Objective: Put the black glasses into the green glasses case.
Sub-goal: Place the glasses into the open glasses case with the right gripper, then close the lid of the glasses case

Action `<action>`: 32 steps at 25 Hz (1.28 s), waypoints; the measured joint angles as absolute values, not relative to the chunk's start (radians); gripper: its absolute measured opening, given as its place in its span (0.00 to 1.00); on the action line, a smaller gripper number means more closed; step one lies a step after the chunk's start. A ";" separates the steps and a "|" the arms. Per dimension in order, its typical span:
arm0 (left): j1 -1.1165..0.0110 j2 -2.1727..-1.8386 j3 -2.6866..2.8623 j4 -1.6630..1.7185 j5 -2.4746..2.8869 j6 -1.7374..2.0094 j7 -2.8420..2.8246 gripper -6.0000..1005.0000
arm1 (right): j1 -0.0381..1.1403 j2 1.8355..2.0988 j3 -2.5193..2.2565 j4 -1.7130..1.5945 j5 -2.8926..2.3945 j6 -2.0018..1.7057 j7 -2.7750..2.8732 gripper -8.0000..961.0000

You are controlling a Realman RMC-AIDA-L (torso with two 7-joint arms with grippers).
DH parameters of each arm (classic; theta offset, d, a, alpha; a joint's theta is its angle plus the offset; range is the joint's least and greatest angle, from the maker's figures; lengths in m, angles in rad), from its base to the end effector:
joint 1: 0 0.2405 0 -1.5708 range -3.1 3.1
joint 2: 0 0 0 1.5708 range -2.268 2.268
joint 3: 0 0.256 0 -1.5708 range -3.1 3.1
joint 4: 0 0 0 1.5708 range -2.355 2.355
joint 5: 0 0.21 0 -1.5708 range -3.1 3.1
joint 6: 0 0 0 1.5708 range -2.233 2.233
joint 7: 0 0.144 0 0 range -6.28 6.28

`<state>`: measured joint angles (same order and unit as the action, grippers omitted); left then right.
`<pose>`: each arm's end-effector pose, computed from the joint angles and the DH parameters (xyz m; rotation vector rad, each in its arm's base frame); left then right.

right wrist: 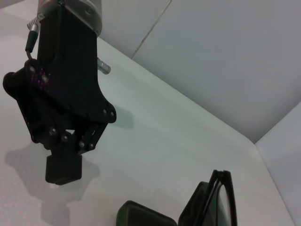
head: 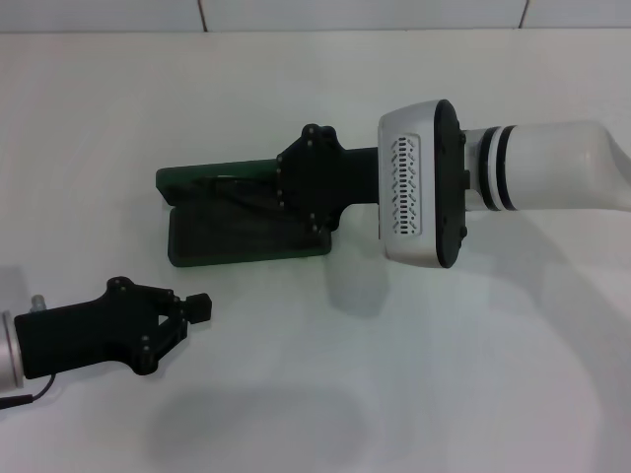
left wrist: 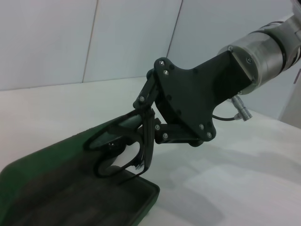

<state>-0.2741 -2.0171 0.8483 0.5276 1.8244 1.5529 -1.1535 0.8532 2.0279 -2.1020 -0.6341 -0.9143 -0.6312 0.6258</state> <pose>-0.3346 0.2489 -0.0062 -2.6601 -0.7043 -0.6832 0.1096 0.3819 -0.1339 -2.6297 -0.7507 0.2815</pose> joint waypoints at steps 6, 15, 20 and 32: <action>-0.278 -2.017 0.848 0.528 1.824 1.553 -1.154 0.02 | 0.852 2.028 -2.104 -0.635 -0.914 -0.626 0.636 0.10; -0.284 -2.016 0.849 0.528 1.824 1.553 -1.154 0.02 | 0.843 2.028 -2.125 -0.646 -0.924 -0.616 0.653 0.11; -0.284 -2.016 0.850 0.528 1.824 1.555 -1.154 0.02 | 0.829 2.028 -2.126 -0.658 -0.924 -0.616 0.639 0.15; -0.285 -2.017 0.842 0.528 1.813 1.561 -1.154 0.02 | 0.604 2.025 -1.912 -0.806 -0.924 -0.746 0.641 0.20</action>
